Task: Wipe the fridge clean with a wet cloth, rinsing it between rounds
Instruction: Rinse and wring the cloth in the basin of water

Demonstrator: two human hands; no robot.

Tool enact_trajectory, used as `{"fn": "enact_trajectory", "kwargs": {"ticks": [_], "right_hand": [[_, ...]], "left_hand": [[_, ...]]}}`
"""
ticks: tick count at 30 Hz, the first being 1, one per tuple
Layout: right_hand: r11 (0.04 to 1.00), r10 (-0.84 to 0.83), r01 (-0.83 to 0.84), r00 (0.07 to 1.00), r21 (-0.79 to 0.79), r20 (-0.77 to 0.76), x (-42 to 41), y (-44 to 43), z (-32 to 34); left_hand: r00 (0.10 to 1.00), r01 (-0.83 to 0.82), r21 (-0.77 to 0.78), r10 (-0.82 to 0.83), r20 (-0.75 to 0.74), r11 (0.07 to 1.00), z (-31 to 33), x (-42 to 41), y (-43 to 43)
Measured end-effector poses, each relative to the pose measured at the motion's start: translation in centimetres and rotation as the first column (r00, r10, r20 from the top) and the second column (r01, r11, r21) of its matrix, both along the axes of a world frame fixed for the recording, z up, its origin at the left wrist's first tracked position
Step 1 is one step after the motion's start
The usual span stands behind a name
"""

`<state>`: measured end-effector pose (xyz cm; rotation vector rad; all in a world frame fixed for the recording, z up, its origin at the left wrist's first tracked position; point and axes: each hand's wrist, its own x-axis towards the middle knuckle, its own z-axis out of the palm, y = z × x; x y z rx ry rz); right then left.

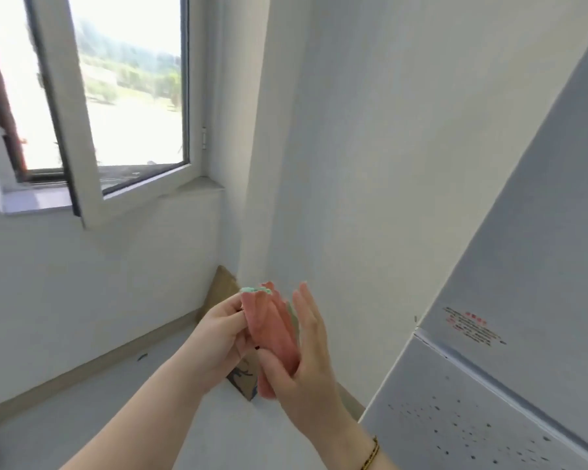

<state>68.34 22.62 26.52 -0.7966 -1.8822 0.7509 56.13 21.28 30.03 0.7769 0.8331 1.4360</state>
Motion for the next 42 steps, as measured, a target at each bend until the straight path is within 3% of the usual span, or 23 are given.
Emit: {"fn": "enact_trajectory", "kwargs": {"ticks": [1, 3, 4, 6, 11, 18, 23, 25, 28, 32, 35, 39, 42], "right_hand": [[0.972, 0.049, -0.062, 0.997, -0.225, -0.065, 0.0, -0.2, 0.1], [0.816, 0.163, -0.242, 0.968, -0.525, -0.192, -0.2, -0.3, -0.4], [0.725, 0.24, -0.328, 0.944, -0.606, -0.225, -0.7, -0.4, -1.0], [0.636, 0.34, -0.386, 0.918, -0.668, -0.206, -1.6, -0.7, -2.3], [0.594, 0.448, -0.439, 0.877, -0.674, -0.177, -5.6, -3.2, -2.9], [0.541, 0.541, -0.513, 0.819, -0.667, -0.191, -11.4, -6.2, -2.6], [0.516, 0.627, -0.555, 0.764, -0.653, -0.154, -16.6, -8.5, -2.3], [0.499, 0.66, -0.56, 0.74, -0.662, -0.129, -19.1, -10.1, -2.4], [0.461, 0.708, -0.563, 0.7, -0.686, -0.098, -23.8, -13.3, -2.6], [0.431, 0.751, -0.563, 0.657, -0.705, -0.066, -30.5, -17.6, -2.9], [0.362, 0.77, -0.565, 0.629, -0.741, -0.103, -35.0, -20.1, -4.0], [0.079, 0.742, -0.511, 0.604, -0.856, -0.292, -40.5, -23.0, -6.0], [-0.022, 0.711, -0.479, 0.61, -0.877, -0.351, -43.7, -24.0, -7.4]], "left_hand": [[0.999, -0.051, -0.011, 0.052, 0.018, 0.999, 0.0, -0.5, -0.7], [0.986, -0.155, -0.031, 0.157, 0.062, 0.987, -0.2, -1.7, -2.1], [0.971, -0.227, -0.044, 0.23, 0.069, 0.973, -0.5, -2.5, -3.1], [0.941, -0.33, -0.072, 0.334, 0.057, 0.941, -1.1, -3.6, -5.0], [0.819, -0.569, -0.122, 0.574, 0.01, 0.814, -2.9, -6.8, -10.6], [0.662, -0.749, -0.129, 0.744, -0.092, 0.65, -5.0, -11.5, -18.1], [0.523, -0.851, -0.217, 0.805, -0.28, 0.478, -6.9, -15.6, -22.6], [0.425, -0.9, -0.119, 0.78, -0.459, 0.42, -7.0, -16.9, -24.1], [0.33, -0.834, 0.105, 0.643, -0.691, 0.542, -6.6, -19.7, -26.7], [0.253, -0.703, 0.221, 0.528, -0.81, 0.676, -7.3, -25.2, -29.7], [0.221, -0.721, 0.226, 0.527, -0.821, 0.655, -8.4, -29.5, -31.8], [0.243, -0.793, 0.14, 0.517, -0.821, 0.593, -10.4, -35.0, -34.9], [0.302, -0.852, 0.04, 0.553, -0.776, 0.522, -12.2, -38.0, -36.6]]}}
